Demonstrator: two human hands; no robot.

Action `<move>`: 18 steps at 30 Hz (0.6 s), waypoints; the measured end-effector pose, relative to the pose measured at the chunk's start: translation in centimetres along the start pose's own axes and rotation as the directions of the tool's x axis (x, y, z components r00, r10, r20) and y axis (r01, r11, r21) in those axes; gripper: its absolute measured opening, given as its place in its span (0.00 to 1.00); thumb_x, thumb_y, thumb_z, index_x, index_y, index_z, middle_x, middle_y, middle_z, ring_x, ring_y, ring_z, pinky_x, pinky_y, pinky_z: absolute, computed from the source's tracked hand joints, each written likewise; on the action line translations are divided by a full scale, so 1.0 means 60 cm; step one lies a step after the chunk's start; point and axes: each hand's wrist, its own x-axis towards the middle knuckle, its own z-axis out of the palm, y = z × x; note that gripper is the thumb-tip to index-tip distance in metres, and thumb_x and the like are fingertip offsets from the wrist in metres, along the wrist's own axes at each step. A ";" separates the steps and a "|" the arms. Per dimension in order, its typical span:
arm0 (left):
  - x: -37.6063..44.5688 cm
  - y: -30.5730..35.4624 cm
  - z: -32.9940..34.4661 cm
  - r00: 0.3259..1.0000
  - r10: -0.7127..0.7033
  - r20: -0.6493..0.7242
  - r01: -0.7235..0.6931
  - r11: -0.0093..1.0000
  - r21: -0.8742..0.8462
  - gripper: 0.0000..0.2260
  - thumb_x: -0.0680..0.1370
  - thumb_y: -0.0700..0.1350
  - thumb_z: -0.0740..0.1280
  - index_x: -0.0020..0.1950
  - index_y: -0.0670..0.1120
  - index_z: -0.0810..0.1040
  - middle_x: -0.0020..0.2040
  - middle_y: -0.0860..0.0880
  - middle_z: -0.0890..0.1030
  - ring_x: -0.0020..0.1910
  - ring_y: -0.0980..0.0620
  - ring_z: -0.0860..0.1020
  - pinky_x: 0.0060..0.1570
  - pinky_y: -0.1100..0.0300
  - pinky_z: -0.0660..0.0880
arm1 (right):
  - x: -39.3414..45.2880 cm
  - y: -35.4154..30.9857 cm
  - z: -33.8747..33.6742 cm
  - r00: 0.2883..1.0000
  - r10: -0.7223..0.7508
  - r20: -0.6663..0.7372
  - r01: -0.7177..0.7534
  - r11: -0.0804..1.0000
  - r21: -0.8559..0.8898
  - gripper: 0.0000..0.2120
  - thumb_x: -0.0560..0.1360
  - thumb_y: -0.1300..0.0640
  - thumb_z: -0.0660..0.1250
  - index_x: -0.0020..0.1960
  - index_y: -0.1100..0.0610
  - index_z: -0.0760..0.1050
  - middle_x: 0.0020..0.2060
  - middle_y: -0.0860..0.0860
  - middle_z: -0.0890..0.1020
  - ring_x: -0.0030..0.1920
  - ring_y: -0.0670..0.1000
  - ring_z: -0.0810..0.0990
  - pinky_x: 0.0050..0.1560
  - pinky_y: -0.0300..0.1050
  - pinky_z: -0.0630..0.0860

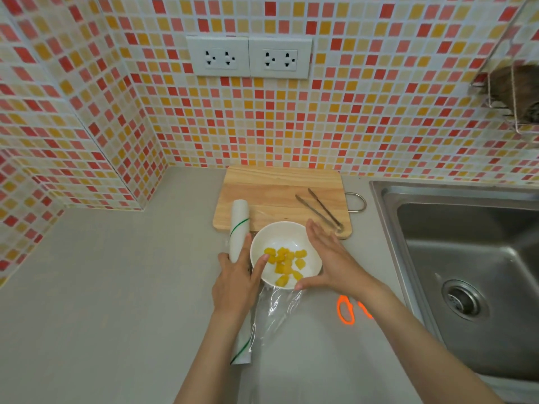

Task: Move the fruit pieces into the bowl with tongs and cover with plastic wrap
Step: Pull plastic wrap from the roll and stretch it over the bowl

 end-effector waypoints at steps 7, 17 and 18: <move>0.004 -0.018 -0.008 0.996 0.051 0.080 -0.048 0.998 -0.036 0.23 0.82 0.53 0.47 0.77 0.60 0.45 0.72 0.40 0.65 0.48 0.43 0.72 0.47 0.55 0.68 | 0.014 0.017 0.002 0.998 0.019 0.057 -0.015 0.997 -0.074 0.62 0.58 0.30 0.70 0.75 0.55 0.37 0.77 0.51 0.42 0.73 0.41 0.38 0.73 0.48 0.32; 0.017 -0.060 -0.058 0.960 -0.186 0.210 0.275 0.771 -0.574 0.40 0.75 0.56 0.67 0.76 0.64 0.42 0.46 0.47 0.81 0.45 0.50 0.81 0.45 0.54 0.77 | 0.022 0.020 -0.007 0.996 0.029 0.085 -0.020 0.994 -0.105 0.61 0.59 0.31 0.70 0.76 0.54 0.38 0.77 0.49 0.44 0.75 0.44 0.40 0.74 0.56 0.30; 0.016 -0.063 -0.058 0.958 -0.193 0.210 0.282 0.754 -0.593 0.41 0.73 0.57 0.69 0.75 0.65 0.41 0.45 0.48 0.80 0.43 0.50 0.81 0.42 0.56 0.76 | 0.021 0.020 -0.007 0.996 0.025 0.084 -0.017 0.995 -0.100 0.60 0.59 0.31 0.70 0.76 0.54 0.38 0.77 0.49 0.44 0.75 0.42 0.40 0.74 0.56 0.30</move>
